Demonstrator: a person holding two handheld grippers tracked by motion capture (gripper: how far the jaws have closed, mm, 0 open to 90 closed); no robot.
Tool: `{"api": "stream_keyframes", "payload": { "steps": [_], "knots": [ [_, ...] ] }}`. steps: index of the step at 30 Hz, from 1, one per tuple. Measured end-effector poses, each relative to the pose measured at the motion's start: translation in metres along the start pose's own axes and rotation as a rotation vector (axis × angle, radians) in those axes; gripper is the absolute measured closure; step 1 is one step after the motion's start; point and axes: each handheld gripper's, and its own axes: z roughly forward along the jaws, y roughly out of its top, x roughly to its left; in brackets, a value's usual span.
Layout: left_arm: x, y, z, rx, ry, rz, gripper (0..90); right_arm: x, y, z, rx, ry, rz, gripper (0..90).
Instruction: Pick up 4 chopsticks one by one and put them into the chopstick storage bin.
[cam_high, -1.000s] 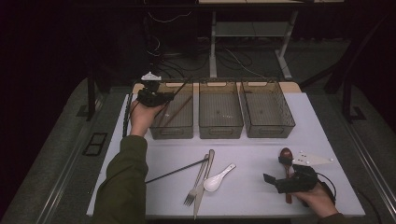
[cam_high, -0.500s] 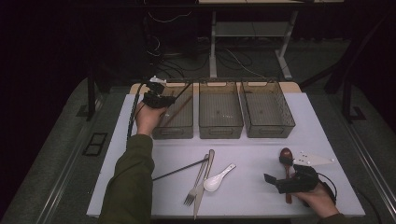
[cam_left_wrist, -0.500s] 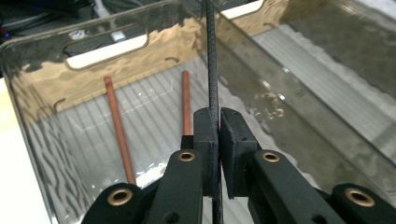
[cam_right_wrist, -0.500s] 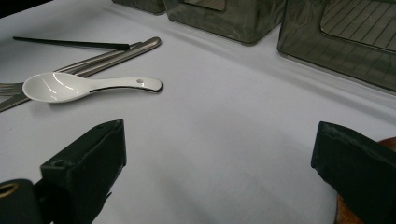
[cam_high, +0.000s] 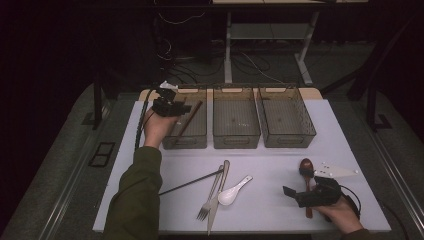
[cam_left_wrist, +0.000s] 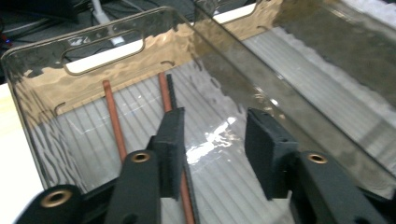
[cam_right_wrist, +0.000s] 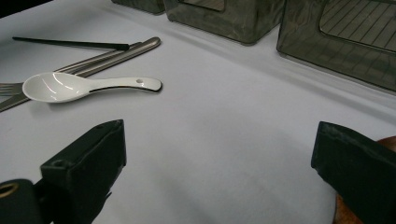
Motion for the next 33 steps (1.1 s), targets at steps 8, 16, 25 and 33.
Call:
{"api": "stream_keyframes", "payload": {
  "steps": [8,16,25,33],
  "knots": [
    [-0.011,-0.007,-0.019,-0.016,-0.047,0.044,47.7,0.0,0.0,0.001,0.001,0.001,-0.005,2.8],
    [-0.028,-0.02,-0.037,-0.015,-0.09,0.107,39.6,0.001,0.0,0.001,0.0,0.002,-0.005,2.8],
    [-0.053,-0.037,-0.055,-0.006,-0.15,0.159,36.9,0.001,0.0,0.0,0.001,0.0,-0.005,2.8],
    [-0.073,-0.056,-0.066,-0.013,-0.212,0.203,35.9,0.001,0.0,0.0,0.001,0.001,-0.002,2.8]
  ]
}}
